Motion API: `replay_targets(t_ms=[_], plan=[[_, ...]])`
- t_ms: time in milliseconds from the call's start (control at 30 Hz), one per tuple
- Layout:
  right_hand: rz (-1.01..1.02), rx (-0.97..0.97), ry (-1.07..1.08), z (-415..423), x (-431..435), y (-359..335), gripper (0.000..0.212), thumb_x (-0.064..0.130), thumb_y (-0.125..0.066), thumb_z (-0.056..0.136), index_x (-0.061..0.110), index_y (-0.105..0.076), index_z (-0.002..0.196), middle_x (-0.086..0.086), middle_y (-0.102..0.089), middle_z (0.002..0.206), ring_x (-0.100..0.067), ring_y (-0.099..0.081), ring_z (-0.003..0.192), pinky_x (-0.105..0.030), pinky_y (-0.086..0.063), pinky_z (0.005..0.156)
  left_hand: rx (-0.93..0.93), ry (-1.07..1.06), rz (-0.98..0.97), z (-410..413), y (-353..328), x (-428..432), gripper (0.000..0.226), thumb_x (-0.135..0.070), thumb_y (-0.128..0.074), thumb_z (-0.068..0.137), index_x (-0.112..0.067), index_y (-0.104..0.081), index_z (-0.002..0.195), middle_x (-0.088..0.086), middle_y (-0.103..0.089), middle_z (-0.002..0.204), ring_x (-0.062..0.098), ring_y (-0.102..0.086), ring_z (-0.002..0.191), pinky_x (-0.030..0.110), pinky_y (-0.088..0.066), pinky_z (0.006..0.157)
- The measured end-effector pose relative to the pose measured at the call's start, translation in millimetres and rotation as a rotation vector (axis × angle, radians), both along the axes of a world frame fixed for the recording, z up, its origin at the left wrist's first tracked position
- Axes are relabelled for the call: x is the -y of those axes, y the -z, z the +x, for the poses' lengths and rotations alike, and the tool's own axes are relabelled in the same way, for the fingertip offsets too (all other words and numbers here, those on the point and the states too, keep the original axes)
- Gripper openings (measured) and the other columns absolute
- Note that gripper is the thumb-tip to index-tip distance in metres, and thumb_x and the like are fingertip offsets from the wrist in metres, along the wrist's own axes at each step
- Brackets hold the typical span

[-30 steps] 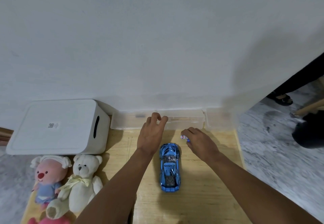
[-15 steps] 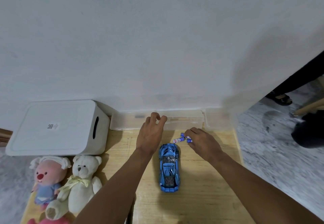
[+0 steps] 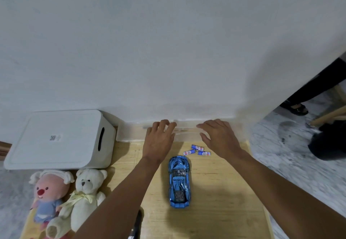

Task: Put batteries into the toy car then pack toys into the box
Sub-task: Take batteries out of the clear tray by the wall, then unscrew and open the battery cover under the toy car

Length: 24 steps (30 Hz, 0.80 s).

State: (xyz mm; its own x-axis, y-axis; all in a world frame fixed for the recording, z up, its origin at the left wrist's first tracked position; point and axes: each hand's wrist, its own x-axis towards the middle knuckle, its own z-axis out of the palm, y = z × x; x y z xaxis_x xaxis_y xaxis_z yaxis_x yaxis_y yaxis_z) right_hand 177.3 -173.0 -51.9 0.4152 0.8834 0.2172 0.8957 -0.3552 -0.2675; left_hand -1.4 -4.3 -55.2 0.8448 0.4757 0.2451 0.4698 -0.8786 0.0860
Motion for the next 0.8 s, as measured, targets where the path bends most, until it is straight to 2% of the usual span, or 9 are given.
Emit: replay_targets(t_ms=[133,200,300,433,600,800], plan=[[-0.029,-0.092,-0.02,2,1,1,0.033,0.02,-0.078,0.084,0.023,-0.073,0.117,0.004,-0.07,0.106,-0.022,-0.063,0.097,-0.037,-0.053,0.082,-0.056,0.018,-0.005,-4,3,-1,0.031,-0.023,-0.079,0.086,-0.024,-0.07,0.116,0.001,-0.07,0.11,0.028,-0.065,0.097,0.042,-0.053,0.073],[-0.05,-0.142,-0.027,1,3,1,0.032,0.021,-0.08,0.083,0.022,-0.074,0.114,0.005,-0.071,0.106,-0.021,-0.063,0.097,-0.034,-0.054,0.085,-0.079,0.024,-0.018,-6,5,0,0.032,-0.023,-0.082,0.082,-0.025,-0.072,0.113,0.0,-0.071,0.11,0.028,-0.066,0.097,0.043,-0.054,0.073],[-0.09,-0.198,-0.025,-2,6,5,0.028,0.018,-0.079,0.084,0.022,-0.075,0.111,0.007,-0.07,0.108,-0.02,-0.063,0.101,-0.037,-0.056,0.088,-0.101,0.026,-0.011,-7,7,2,0.027,-0.022,-0.085,0.079,-0.025,-0.076,0.104,-0.001,-0.074,0.105,0.027,-0.067,0.095,0.043,-0.055,0.073],[-0.069,-0.221,0.008,-5,9,9,0.027,0.011,-0.078,0.083,0.021,-0.077,0.109,0.006,-0.07,0.107,-0.02,-0.063,0.097,-0.031,-0.054,0.08,-0.109,0.008,-0.021,-7,9,2,0.023,-0.019,-0.084,0.08,-0.026,-0.077,0.101,-0.003,-0.075,0.102,0.027,-0.068,0.095,0.042,-0.054,0.075],[-0.124,-0.227,0.025,-10,6,5,0.027,0.005,-0.073,0.086,0.017,-0.077,0.11,0.005,-0.071,0.106,-0.021,-0.063,0.099,-0.033,-0.055,0.075,-0.137,-0.009,-0.035,-4,8,6,0.018,-0.018,-0.085,0.079,-0.027,-0.079,0.093,-0.006,-0.076,0.089,0.024,-0.068,0.088,0.04,-0.053,0.075],[-0.232,-0.237,0.076,-11,-4,-3,0.034,-0.002,-0.067,0.087,0.017,-0.075,0.113,0.003,-0.07,0.11,-0.023,-0.06,0.107,-0.04,-0.056,0.076,-0.174,-0.033,-0.032,-3,7,9,0.024,-0.015,-0.09,0.072,-0.029,-0.08,0.088,-0.01,-0.075,0.078,0.022,-0.068,0.083,0.038,-0.05,0.074]])
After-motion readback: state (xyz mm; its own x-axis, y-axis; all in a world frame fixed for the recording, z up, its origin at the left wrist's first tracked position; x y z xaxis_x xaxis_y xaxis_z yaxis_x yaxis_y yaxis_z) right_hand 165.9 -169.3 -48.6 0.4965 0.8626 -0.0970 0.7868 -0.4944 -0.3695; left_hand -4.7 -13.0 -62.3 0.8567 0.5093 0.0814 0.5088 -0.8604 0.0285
